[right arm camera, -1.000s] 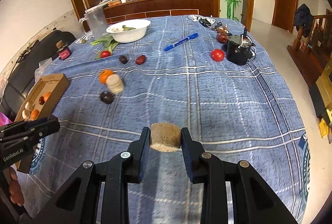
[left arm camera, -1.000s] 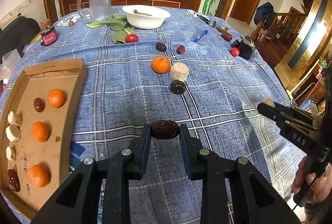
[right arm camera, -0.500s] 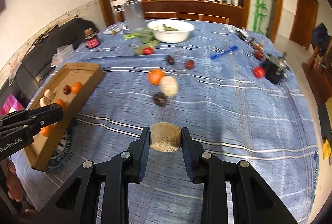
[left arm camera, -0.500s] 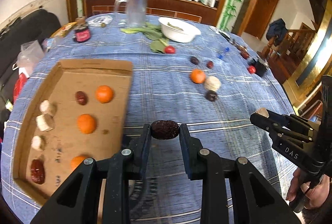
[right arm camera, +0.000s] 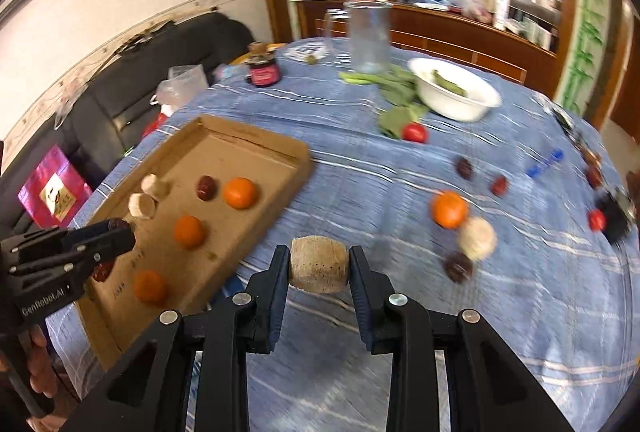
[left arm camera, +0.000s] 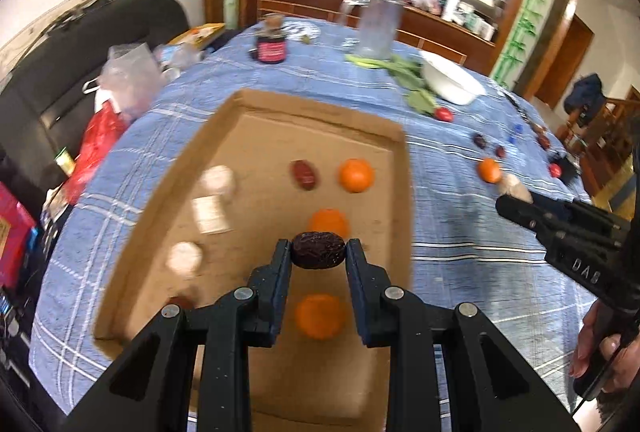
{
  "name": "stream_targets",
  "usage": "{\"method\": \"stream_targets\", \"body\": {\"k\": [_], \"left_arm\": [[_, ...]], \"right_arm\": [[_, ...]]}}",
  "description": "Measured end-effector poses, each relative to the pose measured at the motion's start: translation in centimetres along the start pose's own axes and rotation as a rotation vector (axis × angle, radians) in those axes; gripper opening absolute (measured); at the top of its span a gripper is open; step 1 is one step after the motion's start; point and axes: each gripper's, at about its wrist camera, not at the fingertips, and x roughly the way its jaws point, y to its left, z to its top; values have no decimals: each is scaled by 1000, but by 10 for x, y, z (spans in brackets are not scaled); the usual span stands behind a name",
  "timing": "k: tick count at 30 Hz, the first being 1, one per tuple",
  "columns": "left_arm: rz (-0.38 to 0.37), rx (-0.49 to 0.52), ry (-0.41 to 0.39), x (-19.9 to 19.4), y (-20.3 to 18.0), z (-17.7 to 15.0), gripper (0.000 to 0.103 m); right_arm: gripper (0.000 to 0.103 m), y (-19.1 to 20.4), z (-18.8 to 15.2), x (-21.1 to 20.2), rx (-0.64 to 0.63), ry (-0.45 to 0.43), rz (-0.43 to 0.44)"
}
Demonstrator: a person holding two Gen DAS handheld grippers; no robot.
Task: Organize fruits
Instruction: 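Carry the biscuit and dark date into the tray and open both tools, then withdraw both open tools from the tray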
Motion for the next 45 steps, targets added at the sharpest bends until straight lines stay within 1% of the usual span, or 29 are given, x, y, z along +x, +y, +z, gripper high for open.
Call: {"method": "stream_targets", "body": {"k": [4, 8, 14, 22, 28, 37, 39, 42, 44, 45], "left_arm": [[35, -40, 18, 5, 26, -5, 27], [48, -74, 44, 14, 43, -9, 27], [58, -73, 57, 25, 50, -11, 27], [56, -70, 83, 39, 52, -11, 27], [70, -64, 112, 50, 51, -13, 27], [85, -58, 113, 50, 48, -13, 28], [92, -56, 112, 48, 48, -14, 29], [104, -51, 103, 43, 47, -15, 35], [113, -51, 95, 39, 46, -15, 38], [116, -52, 90, 37, 46, -16, 39]], "right_arm": [[32, 20, 15, 23, -33, 19, 46], [32, 39, 23, 46, -62, 46, 79], [32, 57, 29, 78, -85, 99, 117], [32, 69, 30, 100, -141, 124, 112], [32, 72, 30, 104, -171, 112, 109], [32, 72, 30, 103, -164, 120, 102], [32, 71, 29, 102, -154, 122, 103], [33, 70, 29, 97, -138, 119, 108], [35, 69, 29, 93, -131, 115, 109], [39, 68, 29, 90, -125, 112, 110]]}}
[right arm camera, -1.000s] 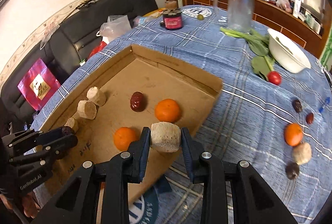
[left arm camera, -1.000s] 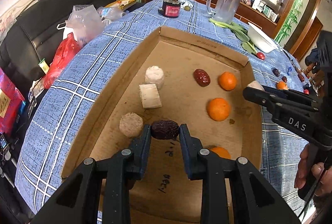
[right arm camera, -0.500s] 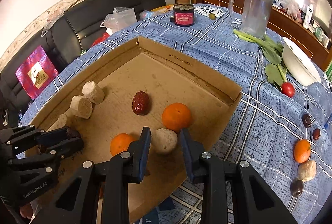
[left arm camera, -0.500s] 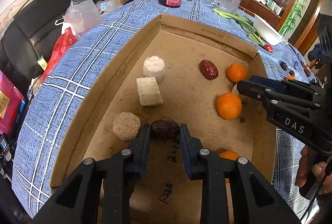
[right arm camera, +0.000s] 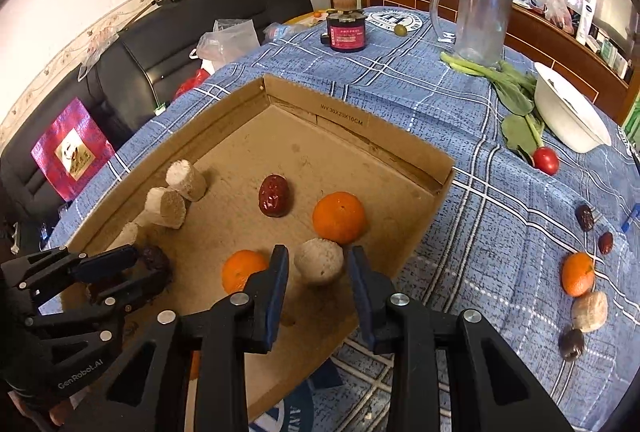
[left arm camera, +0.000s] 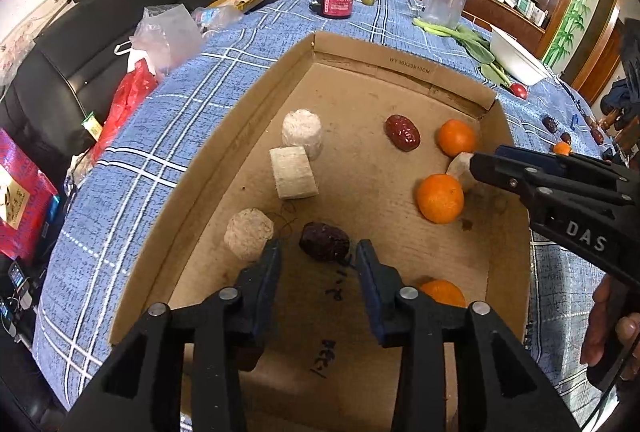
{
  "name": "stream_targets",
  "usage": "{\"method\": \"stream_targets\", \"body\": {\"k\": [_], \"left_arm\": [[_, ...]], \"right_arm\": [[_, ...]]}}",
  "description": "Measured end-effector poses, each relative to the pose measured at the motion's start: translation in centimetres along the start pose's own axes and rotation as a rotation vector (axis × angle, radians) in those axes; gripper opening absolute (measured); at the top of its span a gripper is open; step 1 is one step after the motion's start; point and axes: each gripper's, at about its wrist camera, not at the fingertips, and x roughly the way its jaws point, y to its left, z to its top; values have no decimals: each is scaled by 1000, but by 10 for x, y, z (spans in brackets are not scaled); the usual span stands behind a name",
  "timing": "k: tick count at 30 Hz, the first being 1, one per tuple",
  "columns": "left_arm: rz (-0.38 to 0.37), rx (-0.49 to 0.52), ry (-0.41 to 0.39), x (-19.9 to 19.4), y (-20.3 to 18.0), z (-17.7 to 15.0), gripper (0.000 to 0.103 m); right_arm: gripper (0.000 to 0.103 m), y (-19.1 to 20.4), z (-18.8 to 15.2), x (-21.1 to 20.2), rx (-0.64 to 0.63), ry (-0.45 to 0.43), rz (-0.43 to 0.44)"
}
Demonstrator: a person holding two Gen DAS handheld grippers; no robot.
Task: Organize fruits
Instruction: 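Withdraw both open tools from the tray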
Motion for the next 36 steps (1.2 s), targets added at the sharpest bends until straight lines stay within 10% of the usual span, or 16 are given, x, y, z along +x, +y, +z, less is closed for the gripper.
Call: {"method": "stream_targets", "body": {"k": [11, 36], "left_arm": [[39, -9, -87, -33, -12, -3, 61], [-166, 274, -46, -27, -201, -9, 64]], "right_arm": [[67, -12, -36, -46, 90, -27, -3], [68, -173, -153, -143, 401, -67, -271]]}}
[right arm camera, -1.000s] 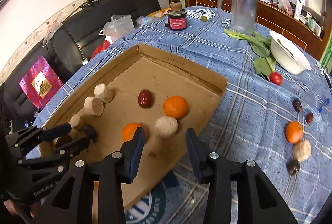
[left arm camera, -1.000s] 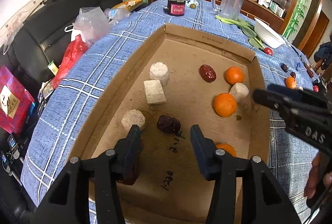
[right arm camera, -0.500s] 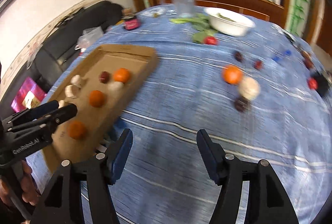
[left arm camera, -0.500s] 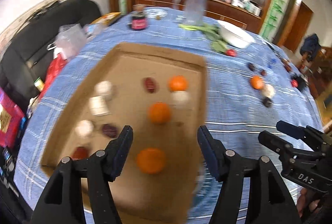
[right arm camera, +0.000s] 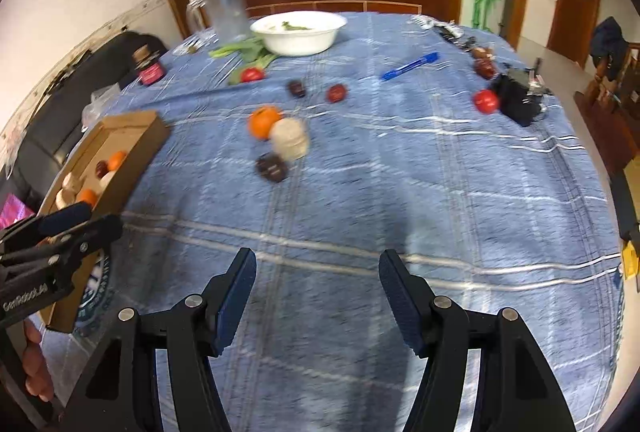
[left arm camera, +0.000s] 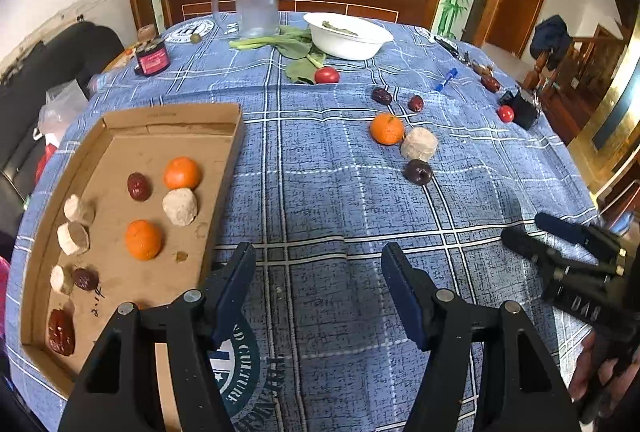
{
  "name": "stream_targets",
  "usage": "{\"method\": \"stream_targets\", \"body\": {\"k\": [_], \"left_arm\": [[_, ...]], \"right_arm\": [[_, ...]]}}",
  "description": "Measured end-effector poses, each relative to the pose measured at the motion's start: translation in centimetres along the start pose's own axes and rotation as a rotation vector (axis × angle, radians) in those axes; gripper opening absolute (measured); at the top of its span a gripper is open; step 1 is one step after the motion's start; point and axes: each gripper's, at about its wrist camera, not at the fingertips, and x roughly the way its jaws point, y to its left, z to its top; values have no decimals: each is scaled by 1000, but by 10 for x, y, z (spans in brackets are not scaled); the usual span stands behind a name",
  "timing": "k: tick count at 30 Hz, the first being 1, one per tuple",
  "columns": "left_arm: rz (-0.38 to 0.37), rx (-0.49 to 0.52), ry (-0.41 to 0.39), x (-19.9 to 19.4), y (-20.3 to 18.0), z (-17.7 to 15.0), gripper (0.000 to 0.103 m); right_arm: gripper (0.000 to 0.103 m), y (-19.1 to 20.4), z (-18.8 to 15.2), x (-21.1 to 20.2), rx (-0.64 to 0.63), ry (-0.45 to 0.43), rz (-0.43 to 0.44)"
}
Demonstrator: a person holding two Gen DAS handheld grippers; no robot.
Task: Organize fruits
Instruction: 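Withdraw both open tools from the tray, then grasp a dark date with the right tool while the left tool grasps a round biscuit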
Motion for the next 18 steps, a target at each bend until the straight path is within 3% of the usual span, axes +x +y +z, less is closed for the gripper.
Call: {"method": "stream_targets", "body": {"k": [7, 18], "left_arm": [[25, 5, -10, -5, 0, 2, 64], [42, -31, 29, 6, 18, 0, 65]], "right_arm": [[68, -29, 21, 18, 66, -26, 66], [67, 29, 49, 72, -79, 24, 159]]}}
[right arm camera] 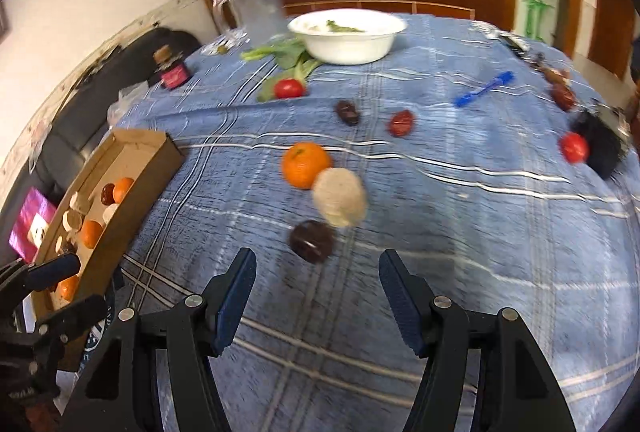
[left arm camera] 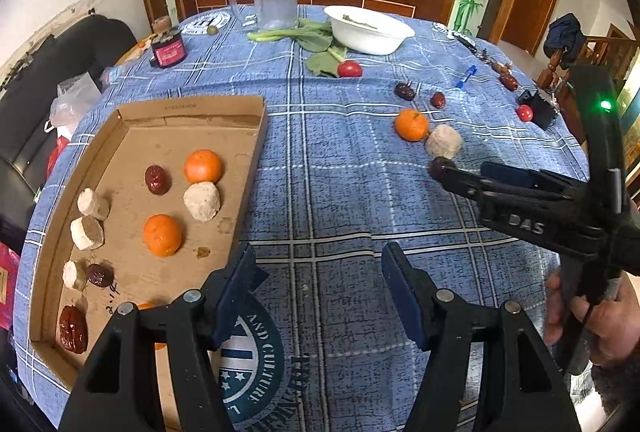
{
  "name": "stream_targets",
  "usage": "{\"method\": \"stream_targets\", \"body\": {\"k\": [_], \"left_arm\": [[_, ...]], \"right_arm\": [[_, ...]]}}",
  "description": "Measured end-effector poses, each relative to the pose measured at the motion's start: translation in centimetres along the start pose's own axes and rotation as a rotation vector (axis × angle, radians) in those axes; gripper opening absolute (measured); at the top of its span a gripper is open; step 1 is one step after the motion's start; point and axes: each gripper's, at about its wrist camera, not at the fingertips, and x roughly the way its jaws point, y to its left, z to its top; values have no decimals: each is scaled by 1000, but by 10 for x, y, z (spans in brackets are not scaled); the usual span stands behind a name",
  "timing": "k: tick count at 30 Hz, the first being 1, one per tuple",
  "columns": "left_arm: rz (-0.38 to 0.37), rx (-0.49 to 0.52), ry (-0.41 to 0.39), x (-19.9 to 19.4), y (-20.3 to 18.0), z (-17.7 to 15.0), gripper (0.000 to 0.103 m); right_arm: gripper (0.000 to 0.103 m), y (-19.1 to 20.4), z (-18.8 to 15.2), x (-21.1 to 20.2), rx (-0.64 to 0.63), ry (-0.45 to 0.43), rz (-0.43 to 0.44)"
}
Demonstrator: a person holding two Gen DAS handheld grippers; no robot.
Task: Organize fruits
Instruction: 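Grasp a dark date with the right tool while the left tool grasps a round biscuit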
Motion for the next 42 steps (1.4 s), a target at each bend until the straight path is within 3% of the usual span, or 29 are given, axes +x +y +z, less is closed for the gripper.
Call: {"method": "stream_targets", "body": {"k": [2, 4, 6, 9, 16, 25, 30, 34, 36, 37, 38, 42], "left_arm": [[-2, -4, 9, 3, 2, 0, 65], [2, -3, 12, 5, 3, 1, 65], [-1, 0, 14, 7, 3, 2, 65], [-1, 5, 17, 11, 1, 6, 65], [-18, 27, 43, 38, -25, 23, 64], [-93, -32, 21, 68, -86, 58, 64], [-49, -39, 23, 90, -116, 71, 64], [-32, -88, 65, 114, -119, 76, 63], [-20, -87, 30, 113, -120, 77, 49], [-58, -85, 37, 113, -120, 77, 36], [-81, -88, 43, 113, -120, 77, 34], [-59, -66, 32, 105, -118, 70, 34]], "right_arm": [[61, 2, 1, 8, -5, 10, -3], [48, 4, 2, 16, -14, 25, -2], [43, 6, 3, 20, -21, 24, -7], [26, 9, 6, 23, -48, 25, -30], [26, -6, -1, -2, -55, -14, -28], [26, -52, -29, -42, -47, -28, -124], [26, -72, -41, -51, -2, -24, -102], [26, -82, -46, -54, 20, -23, -84], [26, -85, -48, -56, 30, -23, -78], [26, -86, -49, -56, 34, -24, -77], [26, -86, -49, -57, 37, -26, -75], [26, -86, -50, -61, 32, -32, -78]]}}
